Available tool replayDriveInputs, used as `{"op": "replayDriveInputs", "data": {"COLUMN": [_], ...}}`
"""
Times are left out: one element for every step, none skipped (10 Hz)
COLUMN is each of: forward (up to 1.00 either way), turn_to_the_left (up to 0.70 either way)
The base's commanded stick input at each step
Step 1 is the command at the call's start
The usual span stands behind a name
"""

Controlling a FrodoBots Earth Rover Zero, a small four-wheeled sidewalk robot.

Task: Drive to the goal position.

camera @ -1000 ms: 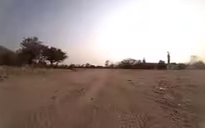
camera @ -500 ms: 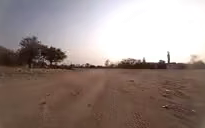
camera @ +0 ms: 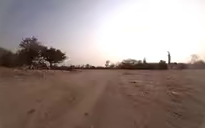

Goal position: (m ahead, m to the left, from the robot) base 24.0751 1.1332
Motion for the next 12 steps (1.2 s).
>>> {"op": "replayDriveInputs", "data": {"forward": [0.70,0.70,0.70,0.70,0.70,0.70,0.70,0.70,0.70,0.70,0.70,0.70], "turn_to_the_left": [0.00,-0.02,-0.04,-0.15,-0.29,-0.25,-0.09,0.00,0.00,0.00,0.00,0.00]}}
